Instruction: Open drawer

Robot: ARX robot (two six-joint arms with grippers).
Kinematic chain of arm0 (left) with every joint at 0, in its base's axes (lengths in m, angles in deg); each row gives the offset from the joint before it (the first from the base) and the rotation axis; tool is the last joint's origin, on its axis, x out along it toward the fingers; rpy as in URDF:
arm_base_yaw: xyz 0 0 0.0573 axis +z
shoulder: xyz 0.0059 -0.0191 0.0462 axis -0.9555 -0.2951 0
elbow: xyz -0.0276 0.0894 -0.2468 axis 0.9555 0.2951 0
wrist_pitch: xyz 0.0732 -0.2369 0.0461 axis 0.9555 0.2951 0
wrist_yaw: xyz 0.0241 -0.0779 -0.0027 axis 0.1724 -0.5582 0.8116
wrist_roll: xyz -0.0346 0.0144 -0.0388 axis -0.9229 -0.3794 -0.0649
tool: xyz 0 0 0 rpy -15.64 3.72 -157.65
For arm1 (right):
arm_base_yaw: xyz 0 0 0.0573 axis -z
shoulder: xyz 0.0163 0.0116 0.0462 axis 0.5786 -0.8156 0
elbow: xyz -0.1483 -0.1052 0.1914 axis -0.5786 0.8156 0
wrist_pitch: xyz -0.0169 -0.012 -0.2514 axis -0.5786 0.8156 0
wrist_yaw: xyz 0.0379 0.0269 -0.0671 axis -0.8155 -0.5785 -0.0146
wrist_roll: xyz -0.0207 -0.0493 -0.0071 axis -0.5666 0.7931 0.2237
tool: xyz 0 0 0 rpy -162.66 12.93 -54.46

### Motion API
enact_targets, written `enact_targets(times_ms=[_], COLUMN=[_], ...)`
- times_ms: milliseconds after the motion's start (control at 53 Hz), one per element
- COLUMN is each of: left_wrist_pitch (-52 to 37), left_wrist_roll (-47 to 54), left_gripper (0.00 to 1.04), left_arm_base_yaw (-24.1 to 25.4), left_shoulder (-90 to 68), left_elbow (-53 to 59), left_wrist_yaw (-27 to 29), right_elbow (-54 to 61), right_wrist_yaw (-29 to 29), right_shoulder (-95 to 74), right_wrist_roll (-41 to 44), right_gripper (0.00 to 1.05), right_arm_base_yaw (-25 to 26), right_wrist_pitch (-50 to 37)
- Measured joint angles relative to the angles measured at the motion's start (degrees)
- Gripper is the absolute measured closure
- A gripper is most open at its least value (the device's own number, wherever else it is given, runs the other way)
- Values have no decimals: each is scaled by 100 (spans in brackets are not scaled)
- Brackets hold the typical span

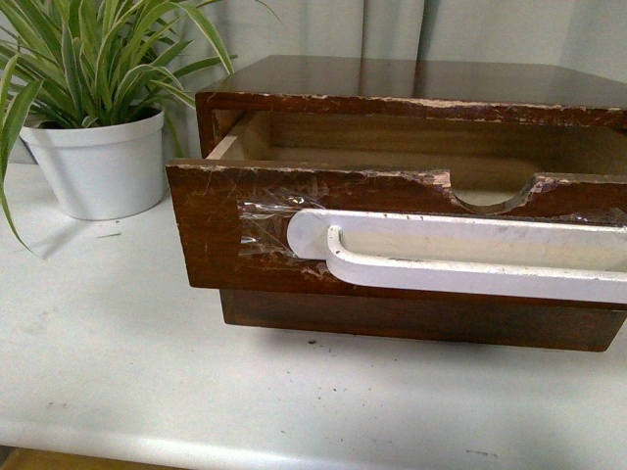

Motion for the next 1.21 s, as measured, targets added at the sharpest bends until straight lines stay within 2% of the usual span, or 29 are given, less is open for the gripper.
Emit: enact_targets(times_ms=[132,226,358,717,774,868,906,1151,1208], left_wrist_pitch=[20,66,76,76,74,76,76,76,76], left_wrist_roll=[63,107,120,131,129,129,129,129,129], left_gripper=[64,79,101,101,99,85,78,22,10], left_arm_base_yaw=[317,907,1193,1207,1207,1207,1207,1207,1207], left_shoulder=[85,236,380,393,393,393,393,393,393], left_elbow=[79,151,297,297,297,297,297,297,297], left_wrist_yaw=[-323,-1043,-1139,-1147,-1150,-1150,-1150,-1150,-1150], right_elbow=[90,122,348,350,350,350,350,350,350], right_wrist_yaw=[125,140,153,144,146,146,146,146,146], right_shoulder=[33,70,286,286,286,286,286,286,286], right_wrist_roll=[-4,-20,-13,-28,-26,-26,-26,-26,-28], right_gripper=[67,81,104,104,97,81,76,19,8], right_arm_base_yaw=[-114,-116,-133,-136,-136,-136,-136,-136,-136], right_wrist_pitch=[-2,-9,-37,-37,-37,-37,-37,-37,-37])
